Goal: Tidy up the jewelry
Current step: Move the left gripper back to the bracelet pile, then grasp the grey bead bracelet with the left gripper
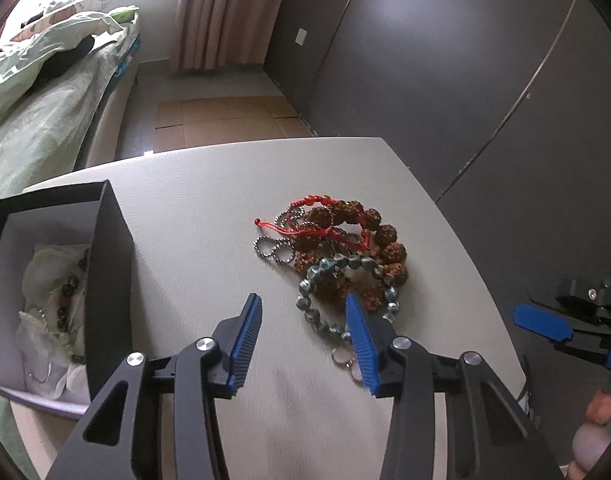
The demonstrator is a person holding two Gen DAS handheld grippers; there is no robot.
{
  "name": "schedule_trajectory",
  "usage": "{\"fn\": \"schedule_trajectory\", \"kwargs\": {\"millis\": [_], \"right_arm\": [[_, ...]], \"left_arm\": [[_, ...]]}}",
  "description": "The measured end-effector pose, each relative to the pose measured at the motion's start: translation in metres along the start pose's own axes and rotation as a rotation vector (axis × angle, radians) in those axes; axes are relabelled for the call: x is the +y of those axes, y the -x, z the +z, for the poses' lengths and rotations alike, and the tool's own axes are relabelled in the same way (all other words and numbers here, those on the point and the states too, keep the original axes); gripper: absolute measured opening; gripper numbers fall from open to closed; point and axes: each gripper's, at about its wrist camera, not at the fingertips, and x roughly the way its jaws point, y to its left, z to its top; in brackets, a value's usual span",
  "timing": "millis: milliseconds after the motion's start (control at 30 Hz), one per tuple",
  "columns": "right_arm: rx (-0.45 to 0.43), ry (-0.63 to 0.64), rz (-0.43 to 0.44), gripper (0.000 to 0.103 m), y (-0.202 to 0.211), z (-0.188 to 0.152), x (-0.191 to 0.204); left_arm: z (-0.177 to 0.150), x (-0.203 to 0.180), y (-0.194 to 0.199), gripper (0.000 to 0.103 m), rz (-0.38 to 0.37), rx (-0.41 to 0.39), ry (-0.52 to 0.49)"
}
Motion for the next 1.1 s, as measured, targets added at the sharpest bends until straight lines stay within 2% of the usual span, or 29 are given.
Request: {"fn": "schedule_trajectory", "kwargs": {"millis": [400,433,533,633,733,1000,1100], "right_arm": [[0.027,0.008,0.009,0.075,-0.012,0.005,0.009],[0.029,0.01,0.007,0.075,-0.013,0.005,0.01],[0.028,0.019,-0.015,0.075,-0.015,0.005,0.011],[0.027,0.04,-0.052,0.075,-0.02,0.003,0.015],[0.05,0.054,-0.056,0.072,-0.027,0.0,0.017],[0.066,0.105,-0.09,0.069,-0.035,-0.007,0.024],[0.08,0.136,-0.103,0.065,-0.039,-0.011,0.028]], "left_arm": [[0.002,0.005,-0.023,0.029,-0.061,0.011,0.025],[0.002,0.005,-0.023,0.021,-0.079,0.011,0.023],[0.0,0.008,-0.021,0.007,-0.139,0.025,0.032],[-0.001,0.006,-0.017,0.007,-0.129,0.027,0.014],[-0.001,0.01,-0.009,0.007,-0.152,0.021,0.036],[0.003,0.014,0.032,0.007,-0.208,-0.035,0.059],[0.004,0.015,0.047,0.007,-0.212,-0.057,0.065]]}}
